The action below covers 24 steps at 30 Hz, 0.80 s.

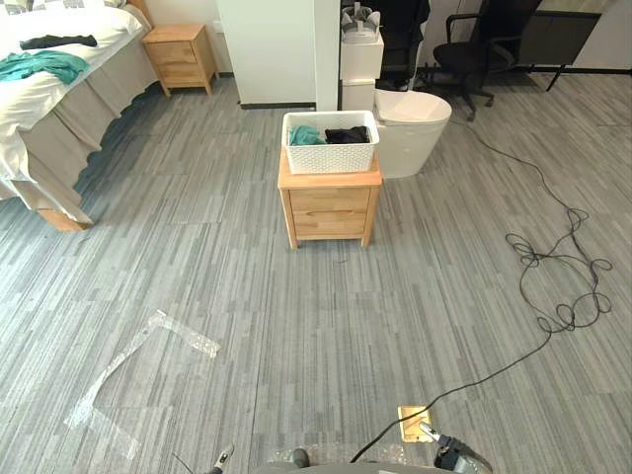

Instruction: Pick up the laundry basket with both hands and put the clothes into the washing machine.

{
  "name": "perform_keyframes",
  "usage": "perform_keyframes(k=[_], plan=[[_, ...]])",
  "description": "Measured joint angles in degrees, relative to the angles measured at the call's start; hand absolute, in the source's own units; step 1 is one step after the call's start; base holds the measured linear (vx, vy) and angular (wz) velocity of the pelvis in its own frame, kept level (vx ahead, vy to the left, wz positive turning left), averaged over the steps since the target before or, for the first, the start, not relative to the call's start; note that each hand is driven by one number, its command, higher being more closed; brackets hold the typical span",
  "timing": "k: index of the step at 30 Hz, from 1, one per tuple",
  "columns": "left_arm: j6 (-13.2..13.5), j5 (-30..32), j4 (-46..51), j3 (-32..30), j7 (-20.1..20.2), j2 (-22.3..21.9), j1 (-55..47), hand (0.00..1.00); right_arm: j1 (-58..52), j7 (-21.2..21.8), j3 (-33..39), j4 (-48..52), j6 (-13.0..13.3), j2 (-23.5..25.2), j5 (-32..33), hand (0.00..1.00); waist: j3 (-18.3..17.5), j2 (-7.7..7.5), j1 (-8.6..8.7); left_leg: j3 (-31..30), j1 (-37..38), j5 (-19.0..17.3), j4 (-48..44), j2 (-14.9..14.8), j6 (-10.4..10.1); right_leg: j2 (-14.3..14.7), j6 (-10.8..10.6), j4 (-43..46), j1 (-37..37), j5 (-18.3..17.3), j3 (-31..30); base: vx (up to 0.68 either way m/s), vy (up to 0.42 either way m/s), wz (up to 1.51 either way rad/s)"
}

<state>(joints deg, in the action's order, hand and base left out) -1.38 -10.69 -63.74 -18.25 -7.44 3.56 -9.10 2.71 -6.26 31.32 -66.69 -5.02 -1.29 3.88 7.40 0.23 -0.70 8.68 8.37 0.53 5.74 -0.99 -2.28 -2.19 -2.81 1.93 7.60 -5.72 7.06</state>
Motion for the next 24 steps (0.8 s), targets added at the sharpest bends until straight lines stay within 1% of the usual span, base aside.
perform_keyframes(k=[14,19,24], plan=[[0.0,0.1,-1.4,0.1,0.0,0.1,0.4,0.0,0.3,0.0,-0.8,-1.6,0.0,0.0,-0.2,0.0,0.0,-0.09,-0.01,0.9,0.1,0.0,0.1,0.0,0.0,0.1,0.2,-0.7,0.4,0.1,-0.2,0.0,-0.004,-0.01],[0.0,0.1,-1.4,0.1,1.1,0.2,0.4,0.0,0.3,0.0,-0.9,-1.6,0.0,0.0,-0.7,0.0,0.3,-0.5,-0.02,0.9,0.1,0.0,0.1,0.0,0.0,0.1,0.4,-1.0,0.6,0.3,-0.2,-0.01,-0.005,0.0],[0.0,0.1,-1.5,0.1,1.1,0.6,0.4,0.0,0.3,0.0,-1.0,-1.6,0.0,0.0,-1.3,0.0,0.6,-0.84,0.0,0.9,0.4,0.0,0.1,0.0,0.0,0.1,0.4,-1.1,1.0,0.3,0.0,-0.02,-0.014,0.01]])
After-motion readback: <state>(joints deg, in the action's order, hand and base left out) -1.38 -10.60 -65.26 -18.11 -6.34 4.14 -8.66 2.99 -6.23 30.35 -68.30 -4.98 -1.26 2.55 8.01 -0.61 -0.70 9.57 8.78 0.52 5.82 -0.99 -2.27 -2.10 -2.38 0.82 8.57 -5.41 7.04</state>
